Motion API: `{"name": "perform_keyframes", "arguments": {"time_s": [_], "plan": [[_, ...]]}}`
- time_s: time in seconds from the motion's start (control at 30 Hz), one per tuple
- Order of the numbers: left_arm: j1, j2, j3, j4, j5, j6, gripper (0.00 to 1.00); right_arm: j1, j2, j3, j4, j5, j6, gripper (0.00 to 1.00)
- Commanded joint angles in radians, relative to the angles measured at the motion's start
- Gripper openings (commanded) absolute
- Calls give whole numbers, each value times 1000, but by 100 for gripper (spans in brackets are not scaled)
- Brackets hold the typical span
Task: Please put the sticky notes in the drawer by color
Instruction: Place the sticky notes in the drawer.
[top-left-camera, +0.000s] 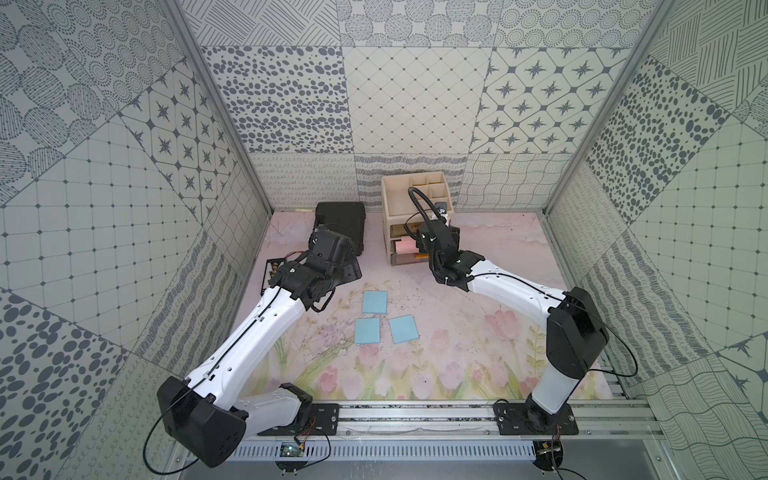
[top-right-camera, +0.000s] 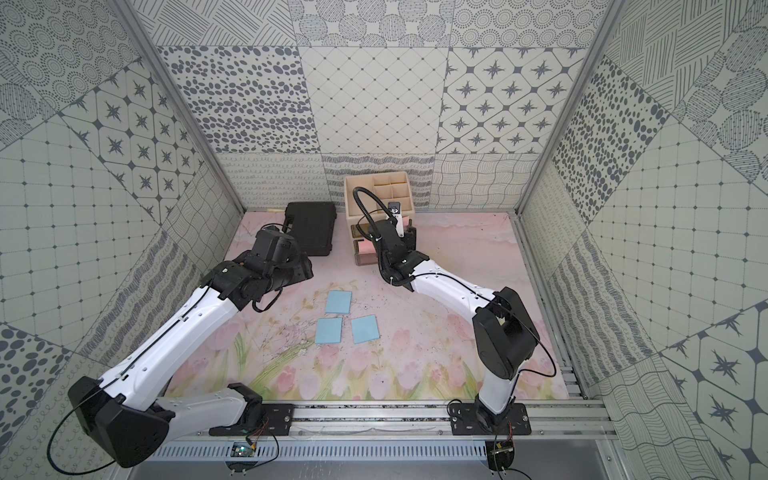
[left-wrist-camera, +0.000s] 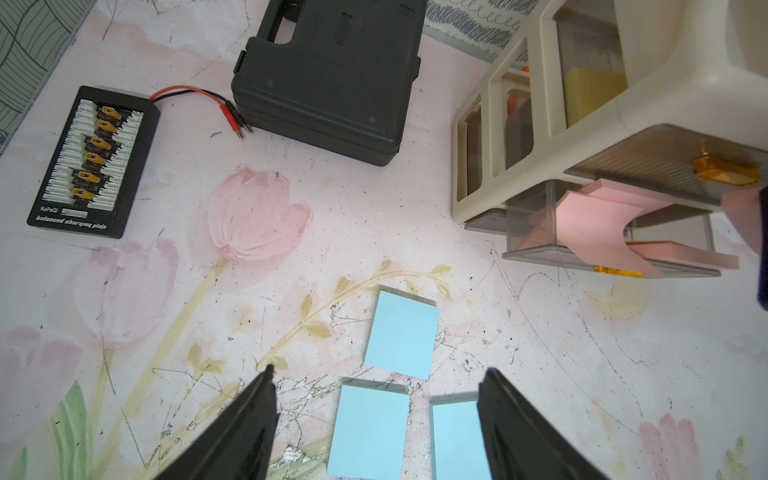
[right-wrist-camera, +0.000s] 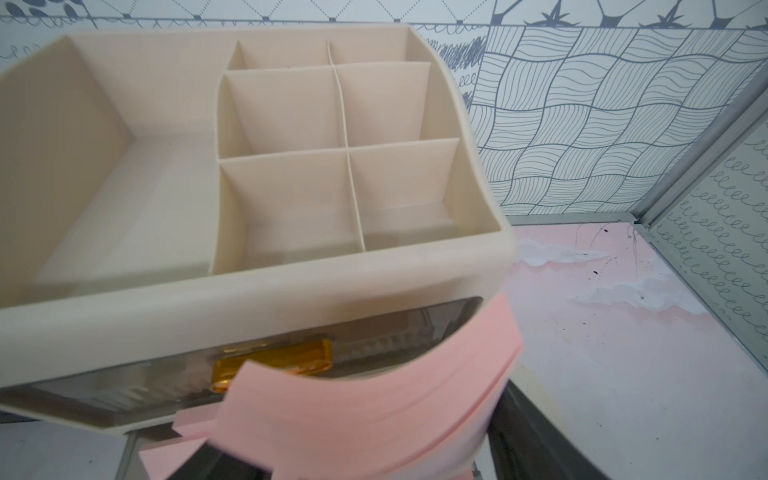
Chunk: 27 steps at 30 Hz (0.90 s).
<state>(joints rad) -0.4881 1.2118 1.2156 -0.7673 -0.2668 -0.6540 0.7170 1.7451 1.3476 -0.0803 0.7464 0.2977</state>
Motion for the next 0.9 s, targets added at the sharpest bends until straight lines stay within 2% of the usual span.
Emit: {"name": "perform_keyframes", "arguments": {"time_s": [0.0, 0.37, 0.53, 0.87], "plan": [[3, 4, 12, 31, 24, -15, 79, -9, -39, -53, 86, 1, -52, 77], [-6, 16, 21, 25, 17, -24, 79, -40, -39, -81, 187, -49, -108, 78], [-9, 28, 28, 23, 18, -21, 79, -45, -39, -97, 239, -113, -124, 78], [-12, 41, 32, 23, 14, -22, 79, -53, -2, -100, 269, -166, -131, 80]]}}
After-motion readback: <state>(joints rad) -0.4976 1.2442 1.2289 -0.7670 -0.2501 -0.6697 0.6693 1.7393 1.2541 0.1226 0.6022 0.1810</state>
